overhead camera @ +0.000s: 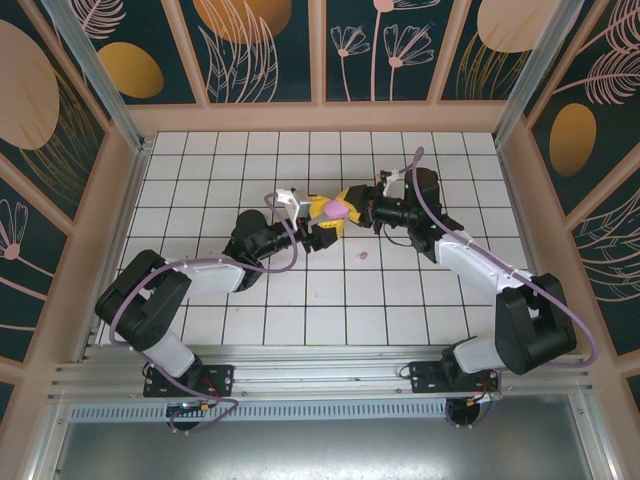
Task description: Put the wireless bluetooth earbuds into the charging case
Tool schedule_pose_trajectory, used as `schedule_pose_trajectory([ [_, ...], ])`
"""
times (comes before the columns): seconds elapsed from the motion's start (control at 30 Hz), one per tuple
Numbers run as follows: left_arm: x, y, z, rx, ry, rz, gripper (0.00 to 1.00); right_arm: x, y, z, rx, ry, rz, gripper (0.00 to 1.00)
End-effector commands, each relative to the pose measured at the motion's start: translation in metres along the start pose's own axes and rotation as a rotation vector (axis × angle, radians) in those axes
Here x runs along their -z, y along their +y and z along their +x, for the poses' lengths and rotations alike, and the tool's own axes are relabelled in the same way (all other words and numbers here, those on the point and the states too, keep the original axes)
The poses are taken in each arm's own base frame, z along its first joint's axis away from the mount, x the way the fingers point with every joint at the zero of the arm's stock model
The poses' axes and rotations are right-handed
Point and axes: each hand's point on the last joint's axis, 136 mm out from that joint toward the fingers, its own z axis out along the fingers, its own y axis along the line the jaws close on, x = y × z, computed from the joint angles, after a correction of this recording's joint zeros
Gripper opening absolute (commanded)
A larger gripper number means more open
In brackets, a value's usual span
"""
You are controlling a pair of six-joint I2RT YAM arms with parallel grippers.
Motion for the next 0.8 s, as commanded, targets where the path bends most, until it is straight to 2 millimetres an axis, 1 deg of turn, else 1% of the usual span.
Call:
schedule_pose_trajectory([
  [0.0,0.004,0.002,-0.013,0.031,-0.080,0.005,0.68,0.005,0.028,0.002,0.049,-0.012,-0.061,0.05],
  [0.07,0.004,0.003,-0.015,0.041,-0.096,0.013,0.65,0.004,0.031,0.002,0.052,-0.007,-0.062,0.04],
  [0.2,0.000,-0.002,-0.021,0.037,-0.096,0.049,0.49,0.003,0.034,0.001,0.061,-0.008,-0.068,0.04],
  [0.23,-0.001,-0.001,-0.021,0.035,-0.092,0.049,0.48,0.003,0.034,0.000,0.060,-0.007,-0.068,0.04],
  [0.3,-0.001,0.000,-0.018,0.030,-0.081,0.046,0.50,0.003,0.035,0.001,0.056,-0.005,-0.074,0.04],
  [0.37,-0.001,0.001,-0.014,0.029,-0.070,0.039,0.56,0.003,0.036,0.001,0.053,-0.007,-0.077,0.04],
  [0.43,0.001,0.002,-0.011,0.026,-0.065,0.032,0.60,0.003,0.038,0.001,0.056,-0.002,-0.080,0.04],
  [0.5,0.001,0.002,-0.009,0.017,-0.058,0.030,0.58,0.003,0.039,0.002,0.057,0.002,-0.079,0.05],
  [0.57,-0.002,0.003,-0.004,0.013,-0.027,0.035,0.53,0.003,0.039,0.002,0.056,0.002,-0.078,0.05],
  [0.67,-0.003,0.002,-0.002,-0.002,-0.010,0.041,0.47,0.002,0.036,0.002,0.051,0.005,-0.073,0.05],
  [0.77,-0.002,0.002,-0.002,-0.016,-0.006,0.034,0.47,0.001,0.035,0.003,0.048,0.007,-0.070,0.05],
])
